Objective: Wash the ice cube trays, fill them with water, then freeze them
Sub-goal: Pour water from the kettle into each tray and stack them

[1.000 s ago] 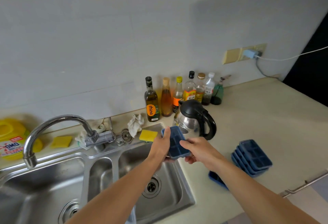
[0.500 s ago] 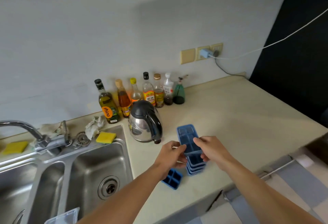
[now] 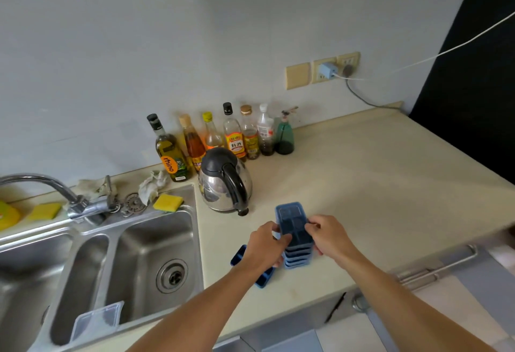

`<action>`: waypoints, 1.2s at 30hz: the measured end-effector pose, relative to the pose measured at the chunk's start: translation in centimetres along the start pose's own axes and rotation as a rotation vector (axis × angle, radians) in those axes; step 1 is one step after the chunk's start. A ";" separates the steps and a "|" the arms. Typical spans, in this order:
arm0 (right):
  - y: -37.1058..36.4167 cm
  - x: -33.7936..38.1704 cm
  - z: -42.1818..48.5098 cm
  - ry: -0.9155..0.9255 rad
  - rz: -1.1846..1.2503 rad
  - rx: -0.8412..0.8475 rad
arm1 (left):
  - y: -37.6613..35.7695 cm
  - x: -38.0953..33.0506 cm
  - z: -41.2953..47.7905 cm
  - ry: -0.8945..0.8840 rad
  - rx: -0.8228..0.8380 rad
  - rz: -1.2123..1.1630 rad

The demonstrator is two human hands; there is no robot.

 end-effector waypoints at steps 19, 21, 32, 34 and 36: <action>-3.0 4.8 -4.8 0.474 -0.137 -0.045 | 5.5 8.1 1.4 0.038 -0.142 0.221; -5.7 4.2 -5.0 0.395 -0.217 0.107 | 5.6 9.9 1.6 0.038 -0.035 0.347; -15.0 1.6 -2.2 0.080 -0.360 0.232 | 7.6 14.6 -0.3 0.211 0.001 0.032; -15.9 2.5 -1.8 0.078 -0.355 0.236 | 8.8 15.9 -0.5 0.316 -0.014 -0.144; -17.0 3.7 -1.3 0.085 -0.354 0.233 | 10.5 17.1 0.0 0.340 -0.049 -0.182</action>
Point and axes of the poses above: each hand's wrist, its own z-axis towards the middle knuckle, its own y-axis out of the back of the hand, x = y × z, the point moved 1 cm from there along z, towards the middle knuckle, and after that the axes turned 7 degrees about -z, right-handed, at the moved point
